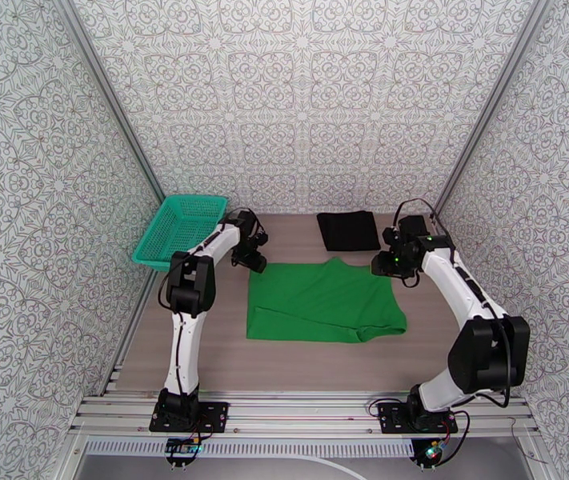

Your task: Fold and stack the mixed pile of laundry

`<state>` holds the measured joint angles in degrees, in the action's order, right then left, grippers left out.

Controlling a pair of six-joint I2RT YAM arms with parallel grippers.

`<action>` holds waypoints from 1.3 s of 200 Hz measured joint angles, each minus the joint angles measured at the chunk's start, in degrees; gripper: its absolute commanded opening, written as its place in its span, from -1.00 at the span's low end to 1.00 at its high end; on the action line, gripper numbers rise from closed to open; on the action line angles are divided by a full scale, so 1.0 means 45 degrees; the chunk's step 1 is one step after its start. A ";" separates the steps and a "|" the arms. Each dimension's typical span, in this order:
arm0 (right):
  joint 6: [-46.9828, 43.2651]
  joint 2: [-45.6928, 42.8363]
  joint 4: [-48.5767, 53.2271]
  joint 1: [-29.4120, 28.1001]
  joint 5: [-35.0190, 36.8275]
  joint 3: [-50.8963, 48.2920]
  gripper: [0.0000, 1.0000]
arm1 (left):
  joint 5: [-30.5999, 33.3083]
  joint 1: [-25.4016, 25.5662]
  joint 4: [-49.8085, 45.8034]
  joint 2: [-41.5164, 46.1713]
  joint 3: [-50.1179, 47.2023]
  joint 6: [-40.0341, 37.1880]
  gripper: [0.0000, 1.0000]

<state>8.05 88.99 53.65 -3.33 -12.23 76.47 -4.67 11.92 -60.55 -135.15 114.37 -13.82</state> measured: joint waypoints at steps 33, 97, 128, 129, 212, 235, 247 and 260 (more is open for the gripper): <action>0.0005 -0.0257 0.0005 0.0000 -0.0068 -0.0345 -0.06 | -0.0049 -0.0019 -0.0024 -0.0019 0.0685 -0.0097 0.26; 0.0005 -0.0330 -0.0005 0.0000 -0.0155 -0.0486 -0.06 | -0.0214 -0.0019 -0.0039 -0.0646 0.0758 -0.0393 0.09; 0.0005 -0.0355 -0.0010 0.0000 -0.0160 -0.0578 -0.07 | -0.0277 -0.0019 -0.0039 -0.0699 0.0884 -0.0413 -0.01; 0.0005 -0.0355 -0.0015 0.0000 -0.0160 -0.0588 -0.07 | -0.0272 -0.0019 -0.0039 -0.0699 0.0884 -0.0413 -0.02; 0.0000 -0.0175 -0.0010 -0.0607 -0.0486 -0.0583 -0.03 | -0.0359 0.0131 -0.0165 -0.0996 0.1350 -0.0733 -0.99; -0.0087 0.1010 -0.0058 -0.1263 -0.0665 0.0641 -0.03 | -0.0355 0.0233 -0.0044 -0.0928 0.1219 -0.0704 -1.00; -0.0199 0.1812 -0.0146 -0.1535 -0.0733 0.1399 -0.03 | -0.0359 0.0233 0.0223 -0.0748 0.0894 -0.0695 -1.00; -0.0335 0.2822 -0.0233 -0.1768 -0.0806 0.2297 -0.05 | -0.0364 0.0233 0.0578 -0.0534 0.0491 -0.0646 -1.00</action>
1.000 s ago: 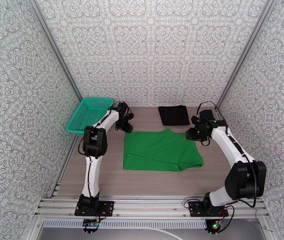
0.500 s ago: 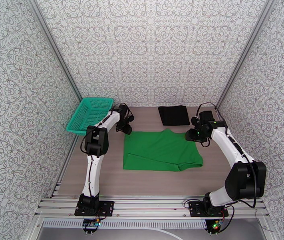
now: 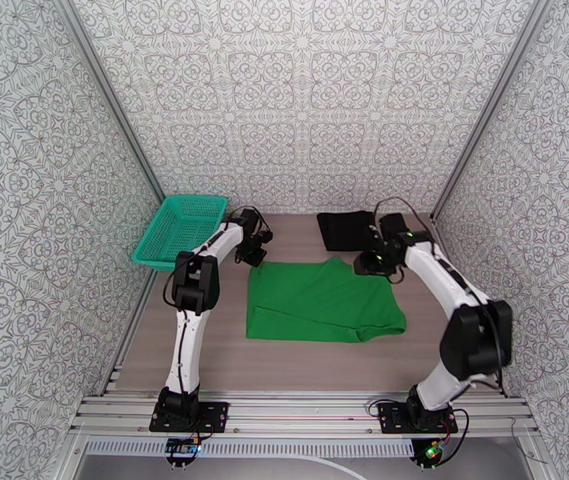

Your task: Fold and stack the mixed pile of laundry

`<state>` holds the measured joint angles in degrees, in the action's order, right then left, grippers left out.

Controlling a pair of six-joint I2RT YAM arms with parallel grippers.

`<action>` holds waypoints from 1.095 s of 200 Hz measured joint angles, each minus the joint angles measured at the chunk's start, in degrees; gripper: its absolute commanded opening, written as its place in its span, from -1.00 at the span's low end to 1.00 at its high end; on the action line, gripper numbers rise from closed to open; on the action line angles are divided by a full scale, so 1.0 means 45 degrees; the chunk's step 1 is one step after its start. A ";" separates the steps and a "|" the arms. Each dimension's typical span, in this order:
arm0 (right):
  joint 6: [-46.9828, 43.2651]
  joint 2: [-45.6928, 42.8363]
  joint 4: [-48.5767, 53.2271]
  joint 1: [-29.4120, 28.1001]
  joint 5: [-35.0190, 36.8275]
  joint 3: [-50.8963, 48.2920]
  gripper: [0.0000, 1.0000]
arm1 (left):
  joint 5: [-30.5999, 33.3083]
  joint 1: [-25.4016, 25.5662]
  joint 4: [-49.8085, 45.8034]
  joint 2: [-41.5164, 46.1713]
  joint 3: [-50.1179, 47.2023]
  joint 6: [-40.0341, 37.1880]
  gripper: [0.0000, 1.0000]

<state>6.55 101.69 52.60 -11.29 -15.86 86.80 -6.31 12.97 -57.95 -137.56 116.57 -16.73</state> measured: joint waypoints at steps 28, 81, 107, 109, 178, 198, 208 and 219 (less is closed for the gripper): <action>-0.0233 0.2322 -0.0282 -0.0209 -0.0112 0.2040 -0.07 | -0.0015 0.0005 0.0486 0.0316 -0.0578 0.0053 -1.00; -0.0437 0.5955 -0.0408 -0.0442 -0.0078 0.5484 -0.08 | -0.0005 0.0015 0.0597 0.0393 -0.0704 0.0141 -1.00; -0.0471 0.6946 -0.0243 -0.0767 0.0437 0.6348 -0.09 | -0.0005 0.0015 0.0622 0.0403 -0.0743 0.0146 -1.00; -0.0471 0.6975 -0.0233 -0.0792 0.0491 0.6353 -0.10 | -0.0005 0.0015 0.0636 0.0403 -0.0743 0.0151 -1.00; -0.0471 0.7232 0.0019 -0.1200 0.2414 0.6144 -0.14 | -0.0005 0.0000 0.0665 0.0427 -0.0777 0.0170 -1.00; -0.0471 0.7373 0.0005 -0.1200 0.2812 0.6159 -0.16 | -0.0005 0.0000 0.0690 0.0447 -0.0801 0.0248 -1.00; -0.0476 0.7577 0.0015 -0.1200 0.2973 0.6241 -0.17 | -0.0005 -0.0015 0.0714 0.0452 -0.0831 0.0287 -1.00; -0.0486 0.7898 0.0034 -0.1200 0.3143 0.6436 -0.17 | -0.0005 -0.0015 0.0733 0.0471 -0.0855 0.0301 -1.00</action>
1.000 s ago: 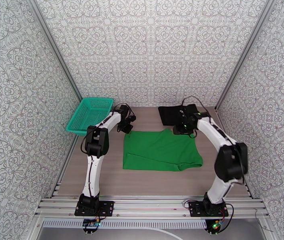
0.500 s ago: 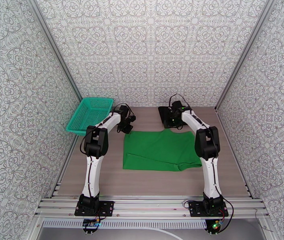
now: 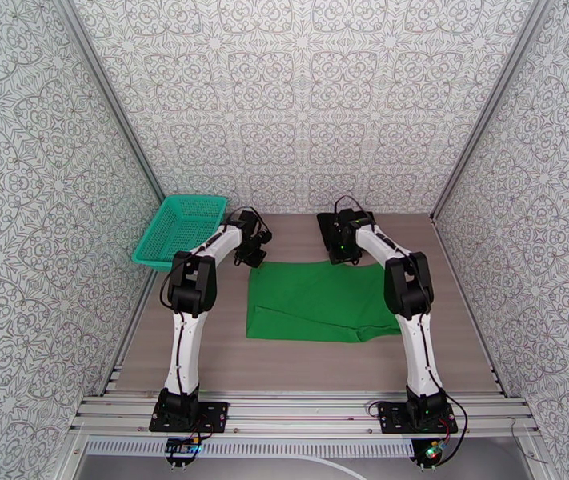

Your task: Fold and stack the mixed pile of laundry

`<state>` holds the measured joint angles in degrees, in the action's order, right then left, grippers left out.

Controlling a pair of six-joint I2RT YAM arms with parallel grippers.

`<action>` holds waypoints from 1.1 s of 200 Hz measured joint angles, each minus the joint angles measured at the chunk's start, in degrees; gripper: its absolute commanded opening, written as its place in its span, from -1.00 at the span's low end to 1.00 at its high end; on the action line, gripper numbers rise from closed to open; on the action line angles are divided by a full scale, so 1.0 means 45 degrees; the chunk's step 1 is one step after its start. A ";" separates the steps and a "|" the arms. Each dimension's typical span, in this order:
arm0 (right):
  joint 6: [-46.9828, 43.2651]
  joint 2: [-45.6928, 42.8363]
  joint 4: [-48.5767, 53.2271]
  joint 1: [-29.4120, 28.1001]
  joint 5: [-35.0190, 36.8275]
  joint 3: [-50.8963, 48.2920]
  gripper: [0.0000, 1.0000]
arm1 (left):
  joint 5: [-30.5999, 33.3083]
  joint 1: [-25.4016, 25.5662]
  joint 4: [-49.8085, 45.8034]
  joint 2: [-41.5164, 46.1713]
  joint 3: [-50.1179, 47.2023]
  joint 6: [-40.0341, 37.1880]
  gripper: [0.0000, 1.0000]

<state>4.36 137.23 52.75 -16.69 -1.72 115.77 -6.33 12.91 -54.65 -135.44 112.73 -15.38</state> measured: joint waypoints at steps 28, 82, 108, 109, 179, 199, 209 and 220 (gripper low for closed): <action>-0.0083 0.0481 0.0209 -0.0034 0.0141 0.0942 -0.19 | 0.0000 0.0000 0.0010 0.0005 -0.0010 0.0034 -1.00; -0.0330 0.0758 0.0437 -0.0282 0.0296 0.1375 -0.71 | 0.0005 -0.0010 0.0005 0.0005 -0.0010 0.0044 -1.00; -0.0296 0.0753 0.0471 -0.0364 0.0389 0.1433 -1.00 | 0.0005 -0.0010 0.0087 0.0083 -0.0121 0.0136 -1.00; -0.0350 0.0758 0.0476 -0.0369 0.0393 0.1438 -1.00 | 0.0005 -0.0010 0.0102 0.0092 -0.0136 0.0141 -1.00; -0.0559 -0.0214 -0.0345 -0.0418 0.0447 -0.0199 -1.00 | 0.0000 0.0029 0.1642 0.2764 -0.3298 0.1486 -1.00; -0.0617 -0.0942 -0.0889 -0.0476 0.0432 -0.1394 -1.00 | 0.0063 0.0180 0.2346 0.3793 -0.4192 0.1787 -1.00; -0.0631 -0.1379 -0.1248 -0.0525 0.0432 -0.2084 -1.00 | 0.0136 0.0325 0.2613 0.4211 -0.4561 0.1899 -1.00; -0.0641 -0.1860 -0.1700 -0.0573 0.0437 -0.2798 -1.00 | 0.0243 0.0520 0.2880 0.4512 -0.4877 0.2001 -1.00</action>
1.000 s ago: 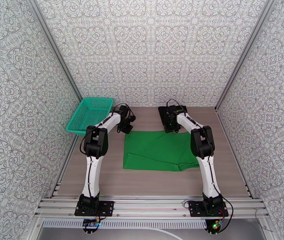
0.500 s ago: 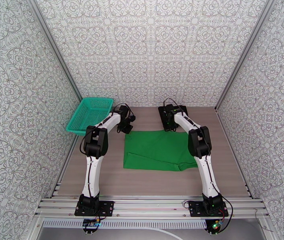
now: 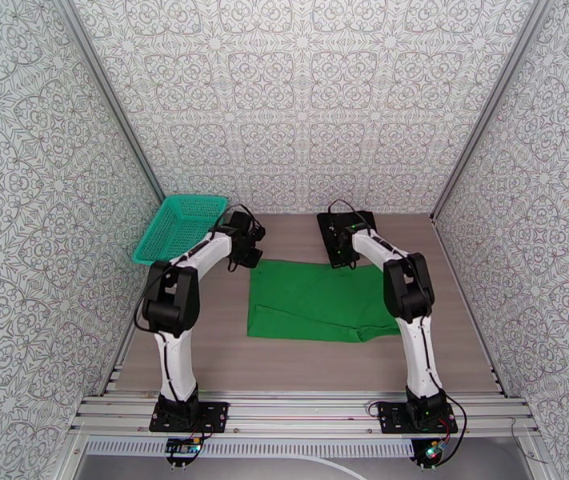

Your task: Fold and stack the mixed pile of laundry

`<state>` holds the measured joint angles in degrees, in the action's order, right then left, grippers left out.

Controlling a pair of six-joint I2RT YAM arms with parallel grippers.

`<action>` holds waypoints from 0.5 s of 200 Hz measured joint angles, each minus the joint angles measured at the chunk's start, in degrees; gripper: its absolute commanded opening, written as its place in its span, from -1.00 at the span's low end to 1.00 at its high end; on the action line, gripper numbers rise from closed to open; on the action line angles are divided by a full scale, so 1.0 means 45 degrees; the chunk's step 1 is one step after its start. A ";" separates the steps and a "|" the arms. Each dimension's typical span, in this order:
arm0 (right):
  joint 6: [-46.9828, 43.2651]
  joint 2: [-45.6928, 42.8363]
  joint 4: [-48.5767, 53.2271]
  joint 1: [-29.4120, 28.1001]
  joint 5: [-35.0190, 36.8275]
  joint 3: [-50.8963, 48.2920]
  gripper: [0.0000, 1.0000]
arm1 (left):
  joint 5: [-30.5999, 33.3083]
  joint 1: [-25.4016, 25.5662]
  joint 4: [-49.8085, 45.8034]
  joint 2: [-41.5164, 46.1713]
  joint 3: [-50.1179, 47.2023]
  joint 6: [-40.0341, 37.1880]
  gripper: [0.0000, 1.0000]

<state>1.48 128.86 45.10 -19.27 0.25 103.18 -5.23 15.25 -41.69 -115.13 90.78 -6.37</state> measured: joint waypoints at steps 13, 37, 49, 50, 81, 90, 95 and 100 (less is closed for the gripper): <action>0.0005 -0.0529 -0.0631 -0.0063 0.0005 -0.0816 -1.00 | 0.0189 0.0238 0.0321 0.0209 -0.0350 0.0097 -1.00; 0.0049 -0.1579 -0.1957 -0.0155 0.0107 -0.2438 -1.00 | 0.0447 0.0520 0.0767 0.0379 -0.1035 0.0301 -1.00; 0.0107 -0.2098 -0.2676 -0.0209 0.0155 -0.3249 -1.00 | 0.0539 0.0583 0.0971 0.0520 -0.1447 0.0423 -1.00; 0.0117 -0.2142 -0.2739 -0.0214 0.0155 -0.3313 -1.00 | 0.0539 0.0583 0.0986 0.0539 -0.1481 0.0427 -1.00; 0.0452 -0.3419 -0.4503 -0.0233 0.0238 -0.5221 -1.00 | 0.0811 0.0617 0.1447 0.1180 -0.2458 0.0767 -1.00; 0.0539 -0.3706 -0.4983 -0.0233 0.0248 -0.5654 -1.00 | 0.0850 0.0617 0.1690 0.1428 -0.2725 0.0865 -1.00; 0.0612 -0.3861 -0.5265 -0.0238 0.0262 -0.5906 -1.00 | 0.0865 0.0617 0.1797 0.1549 -0.2856 0.0918 -1.00; 0.0690 -0.3988 -0.5469 -0.0238 0.0277 -0.6105 -1.00 | 0.0869 0.0622 0.1894 0.1715 -0.3011 0.1001 -1.00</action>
<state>4.58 110.91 20.49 -20.34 1.50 75.70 -1.32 18.04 -33.17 -107.42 77.23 -1.87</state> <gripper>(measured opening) 0.045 0.056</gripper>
